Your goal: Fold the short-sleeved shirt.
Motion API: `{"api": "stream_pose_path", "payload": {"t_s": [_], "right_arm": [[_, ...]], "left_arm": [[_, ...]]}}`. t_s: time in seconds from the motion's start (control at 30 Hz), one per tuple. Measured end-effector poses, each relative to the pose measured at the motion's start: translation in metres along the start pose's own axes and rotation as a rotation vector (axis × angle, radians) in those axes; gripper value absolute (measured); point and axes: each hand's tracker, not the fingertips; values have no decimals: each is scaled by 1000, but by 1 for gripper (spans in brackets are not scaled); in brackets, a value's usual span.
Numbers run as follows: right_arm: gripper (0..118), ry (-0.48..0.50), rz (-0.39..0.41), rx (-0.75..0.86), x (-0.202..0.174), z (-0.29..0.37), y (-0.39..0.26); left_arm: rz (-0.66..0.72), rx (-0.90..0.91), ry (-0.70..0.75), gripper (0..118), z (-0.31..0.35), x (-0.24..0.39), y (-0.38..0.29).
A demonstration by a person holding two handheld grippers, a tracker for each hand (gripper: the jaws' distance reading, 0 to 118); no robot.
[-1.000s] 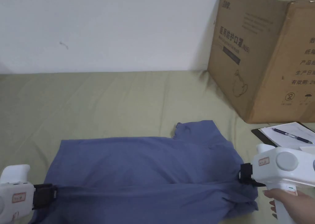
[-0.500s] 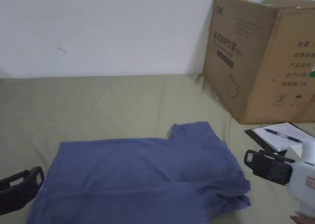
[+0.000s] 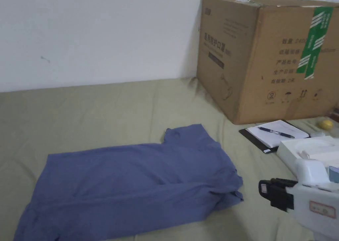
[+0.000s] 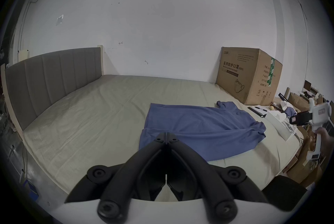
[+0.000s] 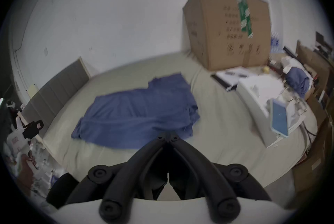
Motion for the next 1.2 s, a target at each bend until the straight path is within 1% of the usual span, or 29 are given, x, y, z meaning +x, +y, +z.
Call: {"api": "stream_pose_path", "payload": {"t_s": [0.13,0.17,0.2,0.23,0.27,0.3,0.33,0.43,0.5,0.63,0.7,0.73,0.77,0.8,0.83,0.87,0.93,0.97,1.0,1.07,1.1,1.17,1.2], "right_arm": [[0,34,-58,-241,23,-62,26],[9,23,-73,-267,27,-73,31],[41,3,-88,-304,30,-89,32],[94,-13,-98,-356,34,-103,36],[112,-29,-93,-387,37,-114,38],[114,-57,-66,-413,38,-125,39],[108,-92,-34,-411,36,-134,37],[107,-164,28,-504,39,-164,37],[107,-194,35,-549,38,-182,30],[107,-205,21,-554,32,-201,27],[104,-228,40,-550,29,-206,27],[86,-216,56,-539,26,-209,27],[57,-199,56,-539,26,-210,27],[34,-159,23,-536,24,-210,27],[16,-171,21,-537,19,-210,27],[13,-170,23,-537,15,-211,28],[12,-177,85,-529,13,-206,28],[12,-175,92,-518,14,-202,28],[12,-174,83,-501,13,-196,31],[12,-147,17,-449,16,-178,35],[12,-130,-2,-435,16,-170,37],[12,-111,2,-418,15,-157,41],[12,-109,14,-412,13,-152,42]], "left_arm": [[5,-2,3,0,-3,-6,0],[6,-4,4,0,-5,-7,-1],[6,-12,3,0,-7,-9,-1],[3,-22,3,0,-9,-9,-2],[1,-27,4,0,-11,-10,-3],[-3,-33,6,0,-13,-11,-4],[-7,-38,9,0,-15,-12,-5],[-12,-56,12,0,-22,-16,-7],[-10,-70,16,0,-25,-19,-7],[-7,-103,25,0,-35,-23,-10],[2,-116,25,0,-40,-25,-12],[5,-124,25,0,-42,-25,-13],[6,-131,25,0,-43,-24,-13],[8,-140,24,0,-46,-24,-14],[10,-148,22,0,-48,-25,-15],[12,-154,19,0,-50,-25,-16],[21,-165,17,0,-52,-24,-15],[25,-165,19,0,-53,-24,-15],[30,-169,23,0,-54,-24,-13],[38,-209,31,0,-64,-34,-7],[37,-253,45,0,-72,-37,-4],[34,-376,81,0,-93,-41,5],[37,-467,93,0,-110,-46,7]]}}
